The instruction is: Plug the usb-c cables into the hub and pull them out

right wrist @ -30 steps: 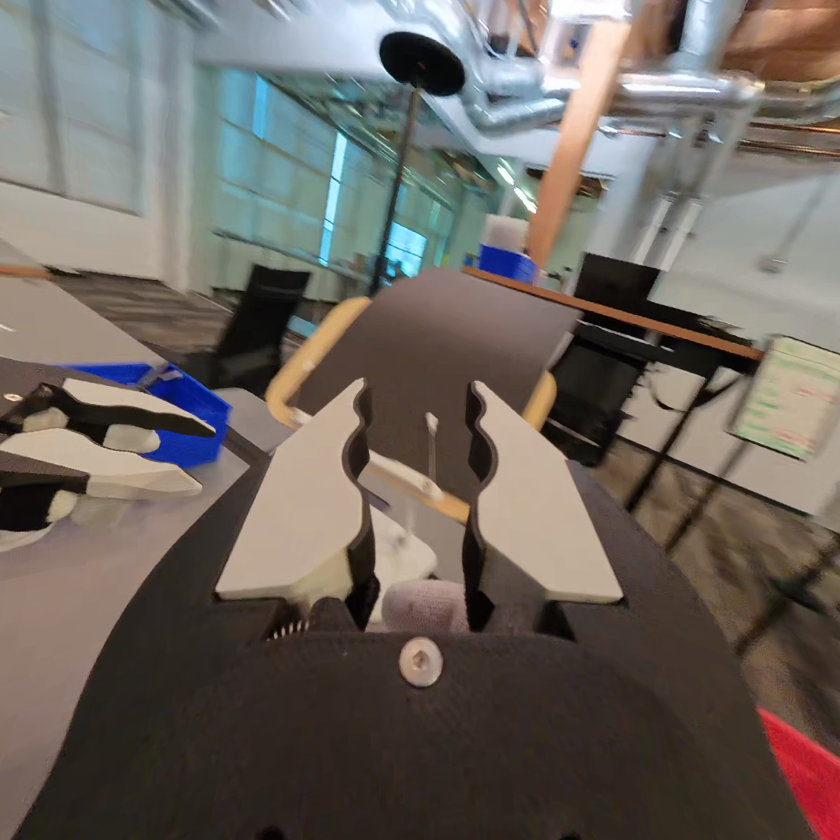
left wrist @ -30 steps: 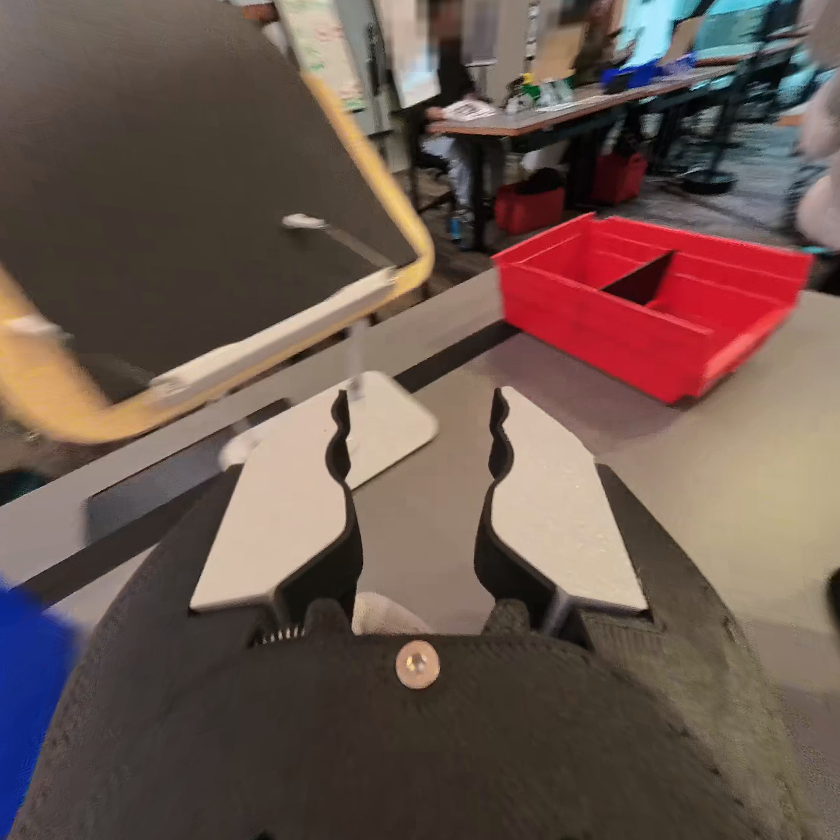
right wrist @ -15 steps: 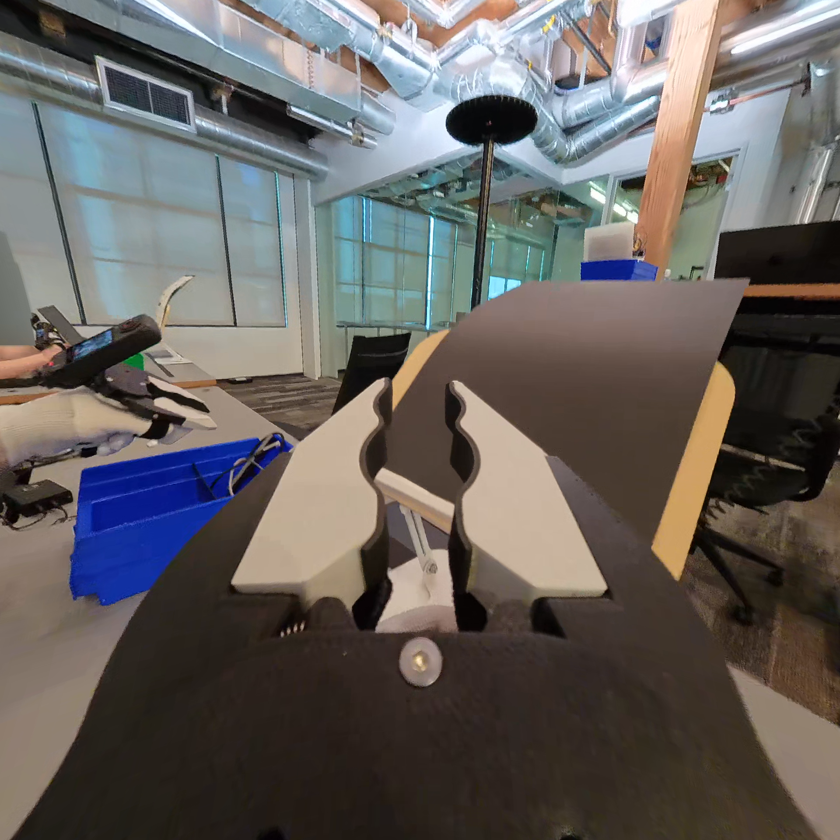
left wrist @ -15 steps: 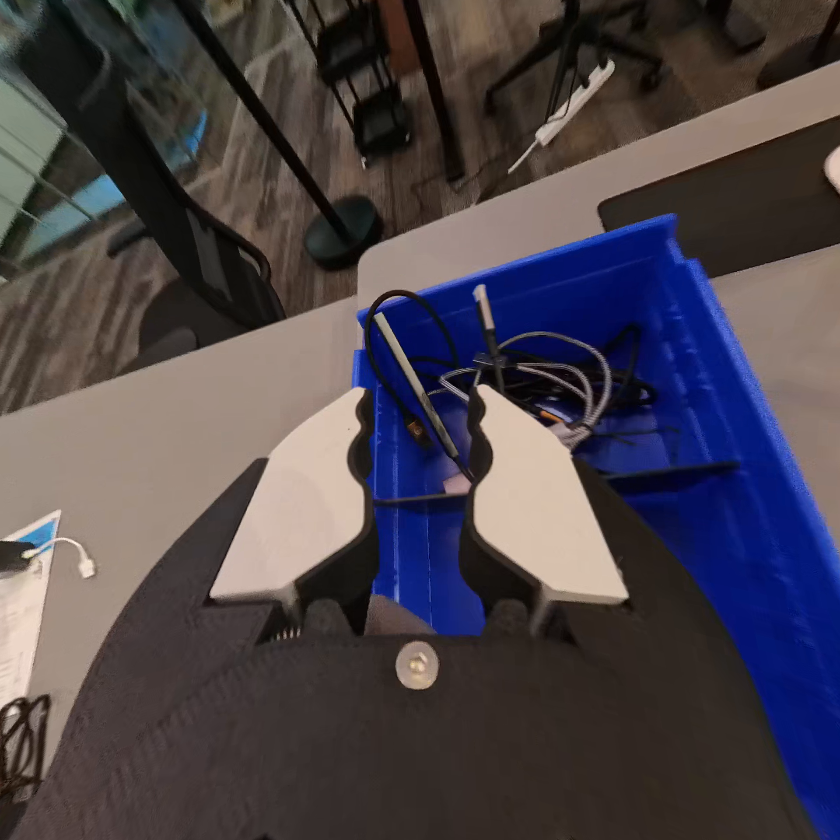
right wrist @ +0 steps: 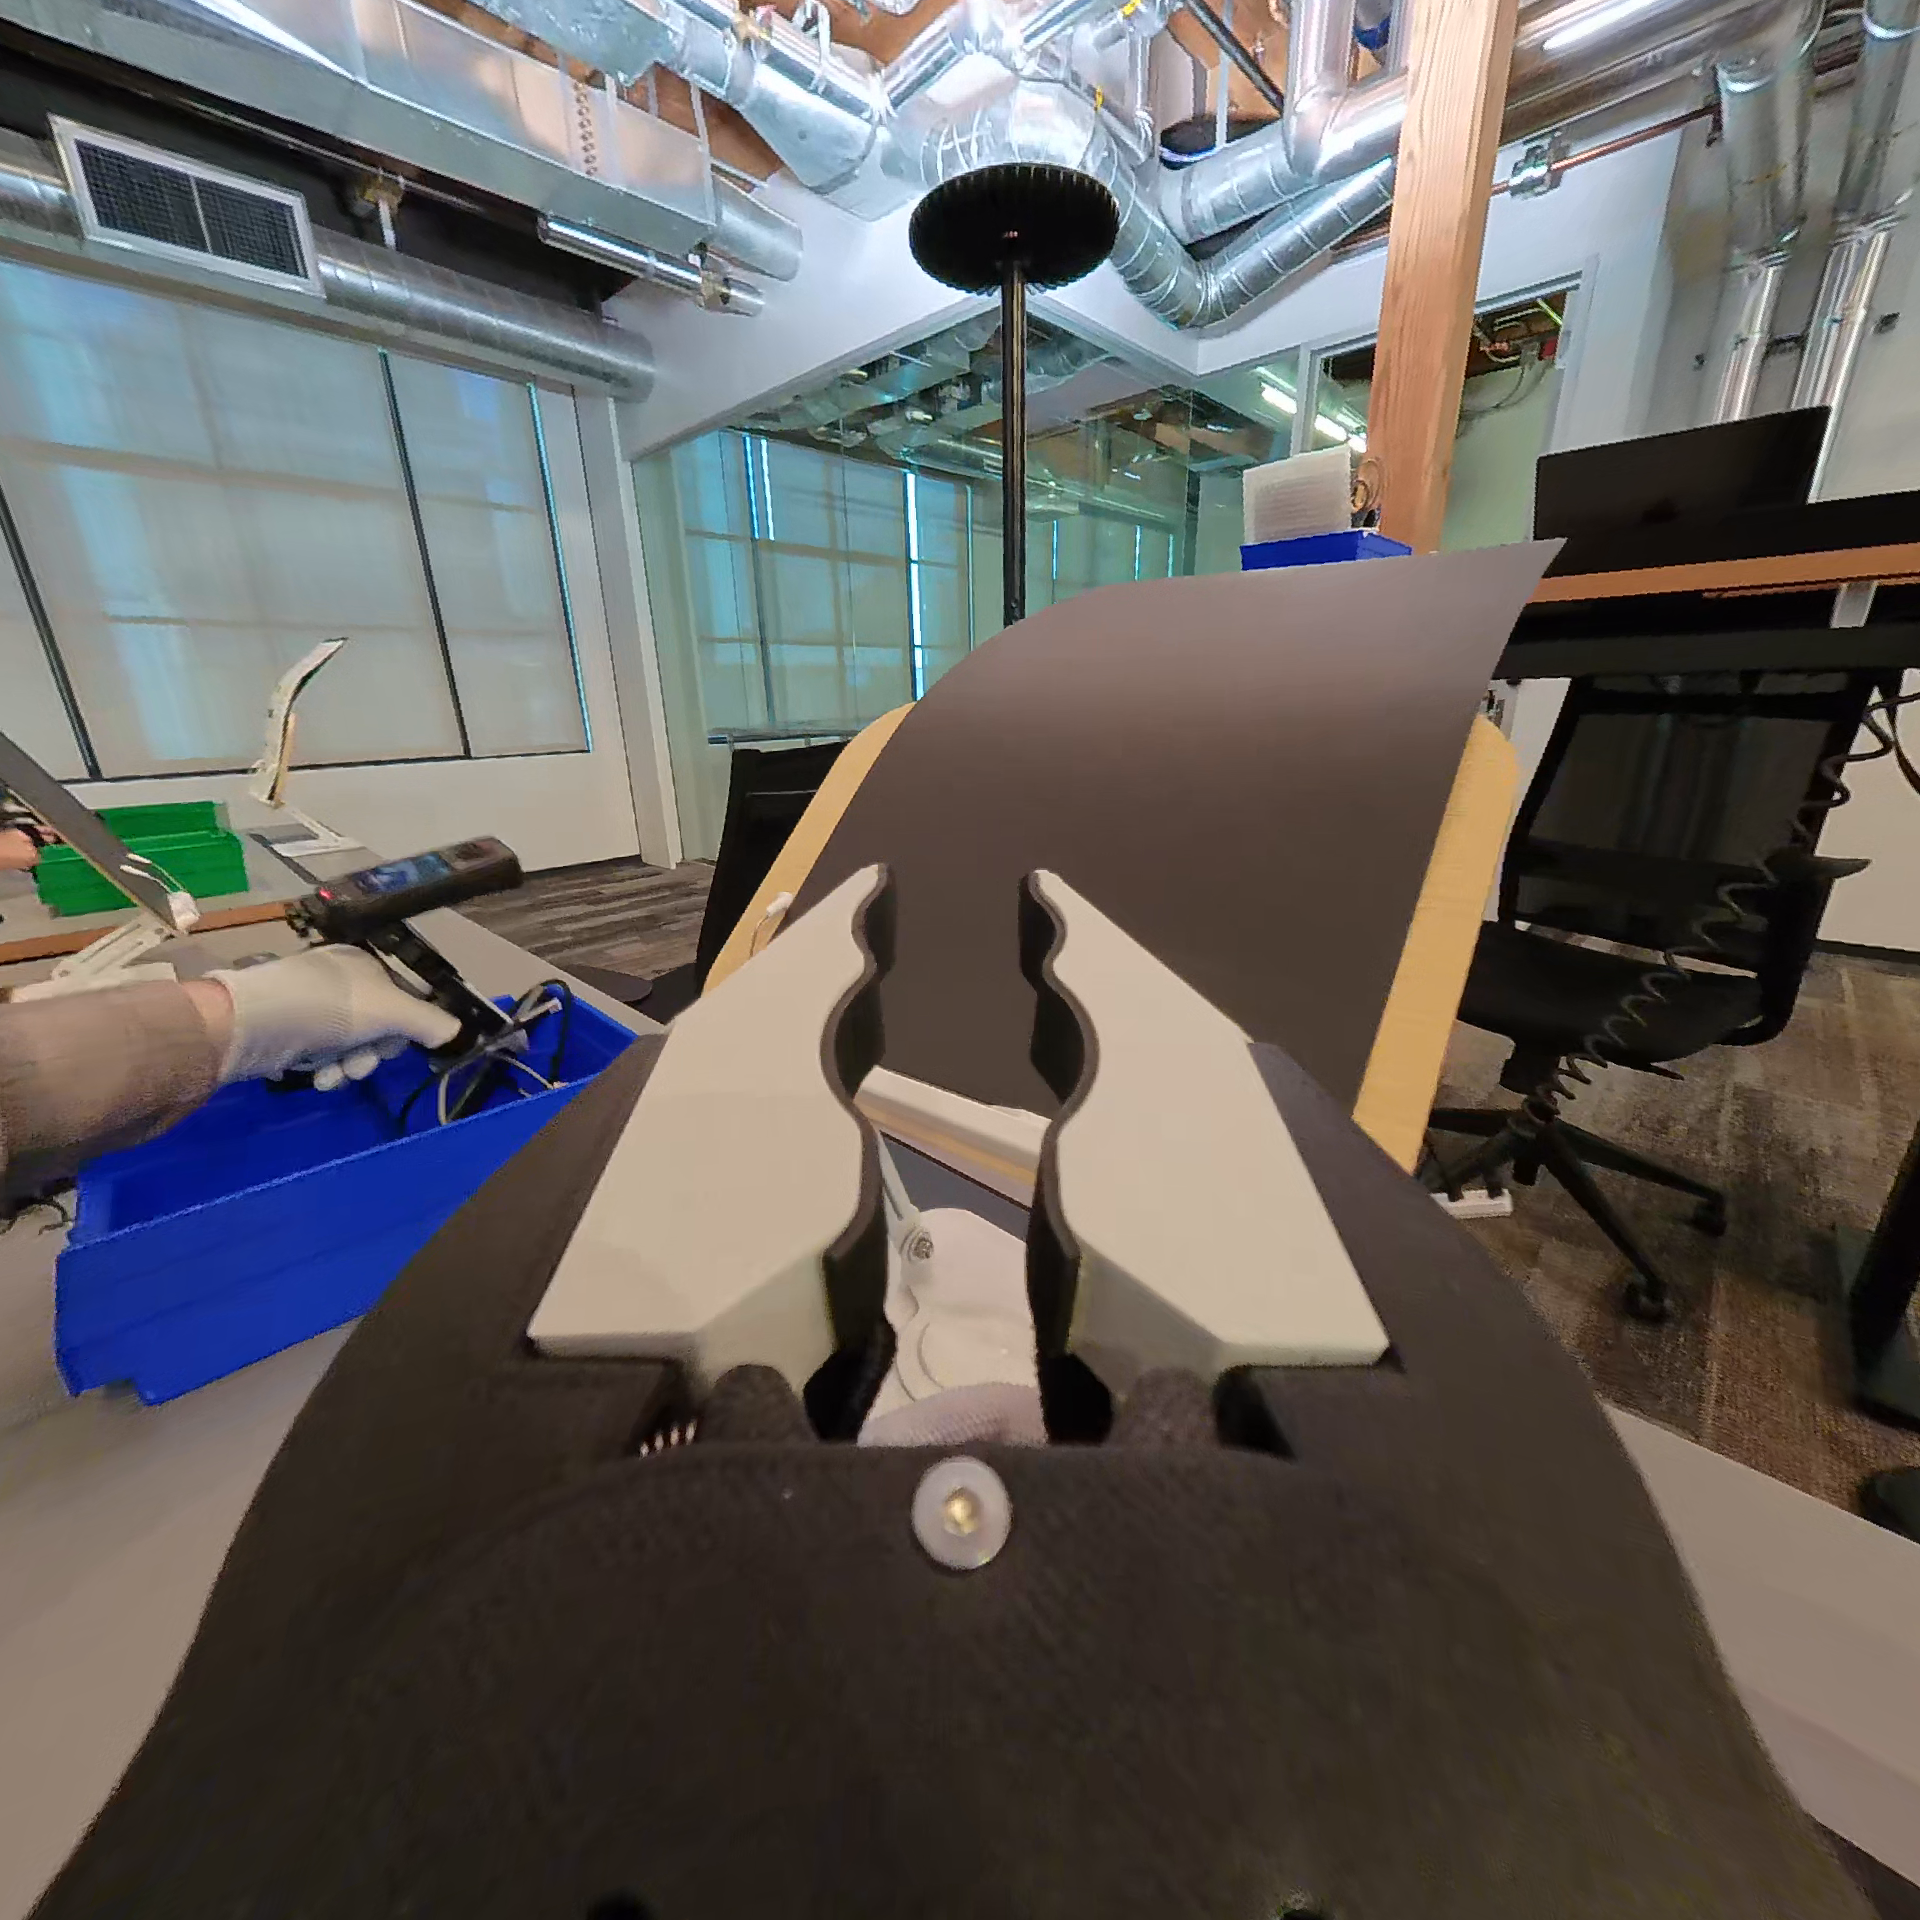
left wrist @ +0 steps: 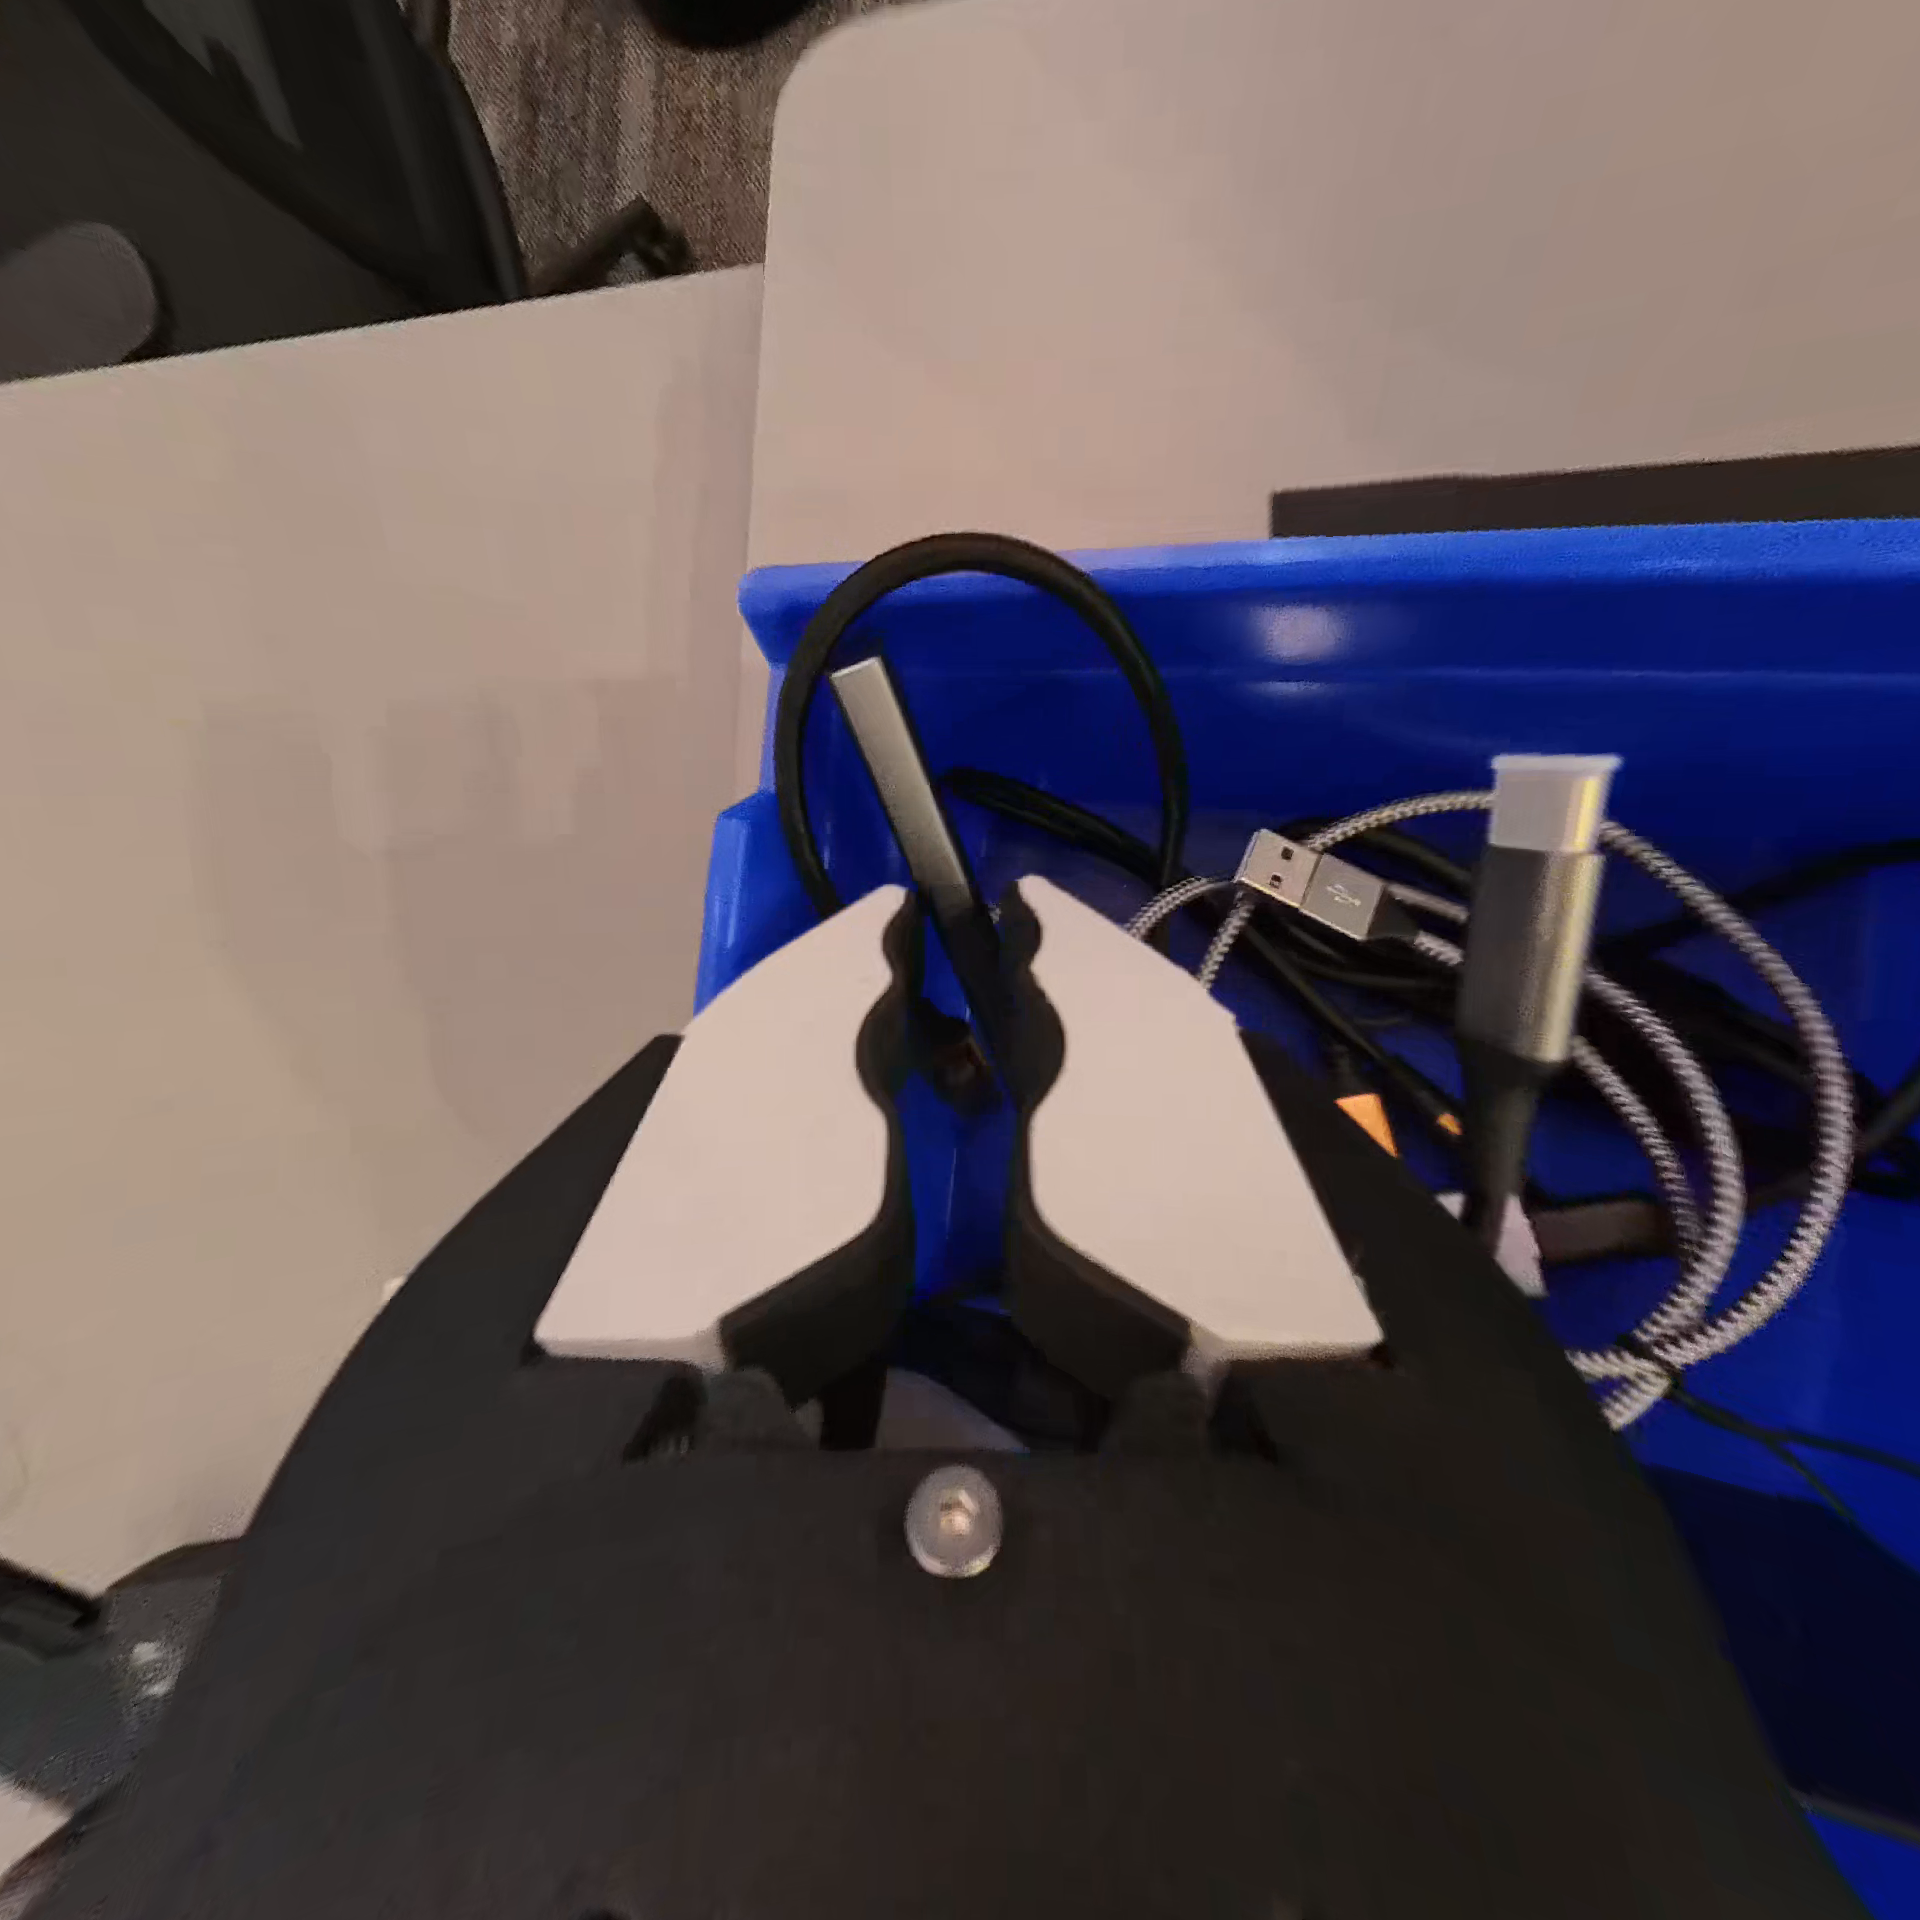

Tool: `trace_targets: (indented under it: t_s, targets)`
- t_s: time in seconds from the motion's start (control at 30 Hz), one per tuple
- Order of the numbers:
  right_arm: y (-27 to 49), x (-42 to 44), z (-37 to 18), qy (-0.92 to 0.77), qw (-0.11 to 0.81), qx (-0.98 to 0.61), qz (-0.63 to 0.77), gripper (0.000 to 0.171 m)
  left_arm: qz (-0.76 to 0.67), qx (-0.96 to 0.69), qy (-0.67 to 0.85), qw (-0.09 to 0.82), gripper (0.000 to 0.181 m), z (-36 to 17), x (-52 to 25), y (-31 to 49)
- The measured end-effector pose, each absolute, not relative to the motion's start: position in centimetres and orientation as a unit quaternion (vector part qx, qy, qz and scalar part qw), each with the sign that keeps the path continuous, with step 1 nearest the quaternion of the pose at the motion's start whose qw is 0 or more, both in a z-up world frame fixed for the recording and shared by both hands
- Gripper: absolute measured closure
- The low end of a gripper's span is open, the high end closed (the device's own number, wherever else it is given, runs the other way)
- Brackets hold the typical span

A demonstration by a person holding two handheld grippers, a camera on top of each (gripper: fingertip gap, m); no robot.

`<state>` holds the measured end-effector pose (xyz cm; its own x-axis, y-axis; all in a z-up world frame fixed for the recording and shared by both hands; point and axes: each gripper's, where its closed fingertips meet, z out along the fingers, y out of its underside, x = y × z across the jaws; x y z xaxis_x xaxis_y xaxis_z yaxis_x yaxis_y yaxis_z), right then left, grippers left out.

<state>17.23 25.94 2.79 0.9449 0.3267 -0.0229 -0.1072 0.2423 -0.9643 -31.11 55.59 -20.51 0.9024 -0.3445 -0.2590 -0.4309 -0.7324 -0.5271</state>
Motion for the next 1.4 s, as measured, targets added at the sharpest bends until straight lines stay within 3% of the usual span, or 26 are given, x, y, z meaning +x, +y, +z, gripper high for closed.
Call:
trace_targets:
  t_s: [0.23,0.73,1.23,1.4]
  targets:
    - [26.0,16.9,2.7,-0.1,0.778,-0.607,0.132,0.15,0.088,-0.895,0.223,0.377,0.169,-17.2,-30.5,55.9]
    - [26.1,14.1,2.4,-0.14,0.764,-0.614,0.139,0.15,0.061,-0.755,0.249,0.603,0.17,0.8,-29.8,51.8]
    - [25.0,13.9,3.7,-0.152,0.775,-0.598,0.136,0.146,0.135,-0.612,0.244,0.74,0.17,23.3,-28.8,46.4]
    - [24.3,12.5,4.2,-0.186,0.771,-0.592,0.143,0.137,0.087,-0.569,0.306,0.758,0.17,27.2,-23.8,40.5]
